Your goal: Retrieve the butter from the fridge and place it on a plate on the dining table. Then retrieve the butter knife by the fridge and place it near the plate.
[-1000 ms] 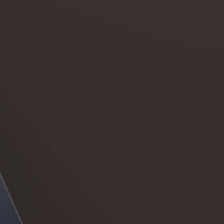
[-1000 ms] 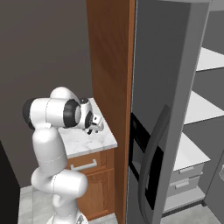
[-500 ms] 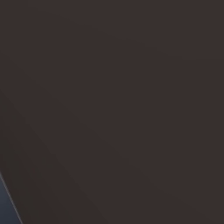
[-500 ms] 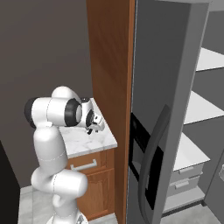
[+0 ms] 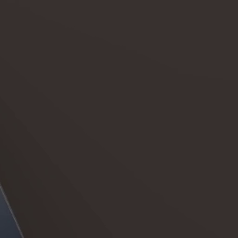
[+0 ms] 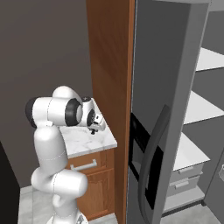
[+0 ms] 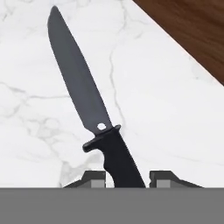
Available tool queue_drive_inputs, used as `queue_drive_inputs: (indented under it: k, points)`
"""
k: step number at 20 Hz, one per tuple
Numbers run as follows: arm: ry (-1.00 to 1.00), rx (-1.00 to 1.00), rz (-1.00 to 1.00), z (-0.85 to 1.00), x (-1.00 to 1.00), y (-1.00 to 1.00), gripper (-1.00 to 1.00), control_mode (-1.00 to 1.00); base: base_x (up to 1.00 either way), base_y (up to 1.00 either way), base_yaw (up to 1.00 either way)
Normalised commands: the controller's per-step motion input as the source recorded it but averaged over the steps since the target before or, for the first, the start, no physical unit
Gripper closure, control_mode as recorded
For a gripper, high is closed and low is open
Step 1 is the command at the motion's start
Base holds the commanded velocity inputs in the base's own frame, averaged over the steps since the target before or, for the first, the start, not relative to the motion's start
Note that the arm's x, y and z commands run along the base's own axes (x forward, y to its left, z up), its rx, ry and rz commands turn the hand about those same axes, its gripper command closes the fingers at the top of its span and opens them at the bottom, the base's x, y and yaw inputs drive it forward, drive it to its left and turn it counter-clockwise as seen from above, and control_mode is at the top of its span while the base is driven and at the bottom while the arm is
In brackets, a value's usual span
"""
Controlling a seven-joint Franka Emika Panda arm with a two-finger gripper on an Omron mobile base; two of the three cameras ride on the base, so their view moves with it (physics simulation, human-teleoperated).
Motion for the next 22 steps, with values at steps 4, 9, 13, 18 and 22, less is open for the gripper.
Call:
queue_drive_inputs:
  k: [4,9,13,18,22]
  points:
    - [0.0,0.0,0.0,-0.01,0.0,0.23,1.0,-1.0,0.0,0.0,0.0]
    - [0.0,0.0,-0.04,0.05,-0.01,0.45,1.0,-1.0,0.0,0.0,0.0]
    - [0.0,0.0,-0.06,0.32,-0.18,0.29,1.0,-1.0,0.0,0.0,0.0]
    - [0.0,0.0,-0.03,0.74,-0.46,0.03,1.0,-1.0,0.0,0.0,0.0]
    - [0.01,0.0,-0.01,0.87,-0.89,-0.04,1.0,-1.0,0.0,0.0,0.0]
